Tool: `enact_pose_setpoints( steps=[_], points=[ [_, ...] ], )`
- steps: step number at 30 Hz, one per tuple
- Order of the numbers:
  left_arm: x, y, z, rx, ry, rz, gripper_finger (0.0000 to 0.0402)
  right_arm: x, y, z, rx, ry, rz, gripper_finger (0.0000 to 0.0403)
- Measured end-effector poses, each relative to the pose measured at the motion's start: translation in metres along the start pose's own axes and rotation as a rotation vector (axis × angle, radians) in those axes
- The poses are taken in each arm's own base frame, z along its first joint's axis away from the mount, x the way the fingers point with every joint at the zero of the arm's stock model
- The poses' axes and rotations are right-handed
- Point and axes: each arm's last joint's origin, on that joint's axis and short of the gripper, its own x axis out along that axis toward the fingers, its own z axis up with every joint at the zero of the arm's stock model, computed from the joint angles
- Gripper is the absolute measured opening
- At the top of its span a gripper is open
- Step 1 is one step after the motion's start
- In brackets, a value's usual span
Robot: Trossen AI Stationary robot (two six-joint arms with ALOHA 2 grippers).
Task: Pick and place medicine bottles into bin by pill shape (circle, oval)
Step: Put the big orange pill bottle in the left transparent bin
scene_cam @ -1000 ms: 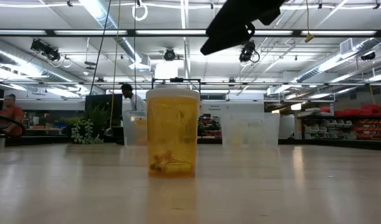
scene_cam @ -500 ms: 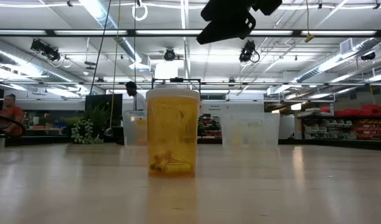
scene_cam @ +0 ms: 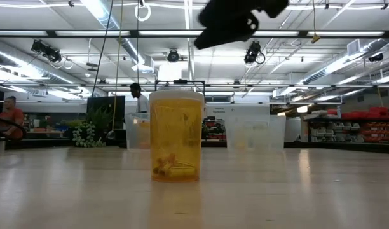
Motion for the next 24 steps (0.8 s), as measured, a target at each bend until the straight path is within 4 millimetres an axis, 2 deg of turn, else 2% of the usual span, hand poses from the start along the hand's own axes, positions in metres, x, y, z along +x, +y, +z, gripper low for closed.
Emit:
enact_pose_setpoints(
  steps=[6, 13, 24],
  points=[
    [0.001, 0.0, -0.001, -0.003, 0.006, -0.003, 0.0029, 0.023, 0.013, 0.014, -0.065, 0.037, 0.014, 0.0296],
    [0.003, -0.001, -0.001, 0.0, 0.011, -0.005, 0.002, 0.041, 0.022, 0.03, -0.114, 0.149, -0.004, 0.0296],
    [0.003, -0.001, -0.001, 0.0, 0.012, -0.005, 0.0029, 0.069, 0.036, 0.032, -0.152, 0.215, 0.082, 0.0296]
  ],
)
